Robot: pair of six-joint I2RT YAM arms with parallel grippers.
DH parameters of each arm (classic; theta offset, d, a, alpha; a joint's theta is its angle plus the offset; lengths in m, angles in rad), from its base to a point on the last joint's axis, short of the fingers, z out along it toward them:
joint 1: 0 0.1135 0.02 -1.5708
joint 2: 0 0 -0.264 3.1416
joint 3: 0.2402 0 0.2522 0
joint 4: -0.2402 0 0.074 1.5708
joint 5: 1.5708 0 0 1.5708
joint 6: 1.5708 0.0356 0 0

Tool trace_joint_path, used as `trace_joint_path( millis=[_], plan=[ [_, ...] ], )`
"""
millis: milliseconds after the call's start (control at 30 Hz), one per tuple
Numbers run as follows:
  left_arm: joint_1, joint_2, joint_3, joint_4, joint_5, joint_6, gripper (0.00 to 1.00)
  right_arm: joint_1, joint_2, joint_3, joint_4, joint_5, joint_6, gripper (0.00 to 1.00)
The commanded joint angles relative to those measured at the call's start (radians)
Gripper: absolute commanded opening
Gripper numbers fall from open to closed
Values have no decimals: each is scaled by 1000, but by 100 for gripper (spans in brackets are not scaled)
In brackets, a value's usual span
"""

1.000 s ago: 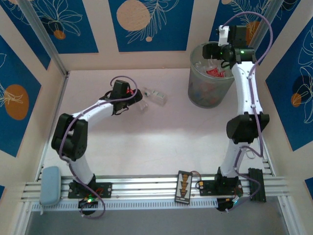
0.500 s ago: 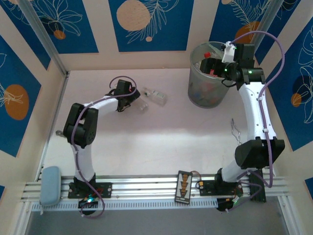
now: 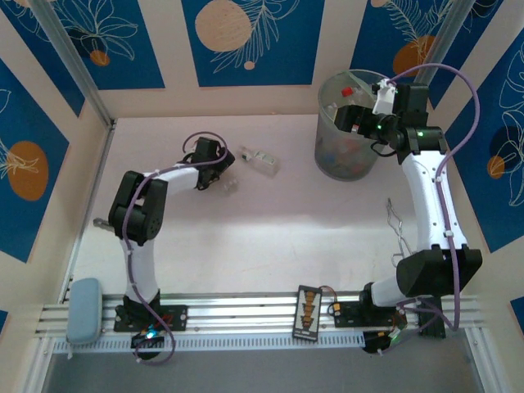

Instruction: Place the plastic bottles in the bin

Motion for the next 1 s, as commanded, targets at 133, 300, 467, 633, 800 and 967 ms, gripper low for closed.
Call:
trace_joint_path(
  millis=[133,300,467,633,800,967],
  plan=[
    [-20,-3,-51,-14,41,-27,80,-6,-32,-42,20,-26,18,93],
    [-20,-27,-56,-15,32,-6,60,-8,-46,-46,7,-22,7,92],
    [-20,-105,-80,8,40,111,59,-4,-71,-58,4,-64,16,92],
    [-21,-220,-143,60,77,223,52,28,-117,-101,25,-103,41,91],
    [-23,-321,-207,104,162,305,43,98,-171,-157,40,-134,87,91],
    [-33,-395,-295,208,322,396,41,190,-200,-187,42,-141,112,91]
  ],
)
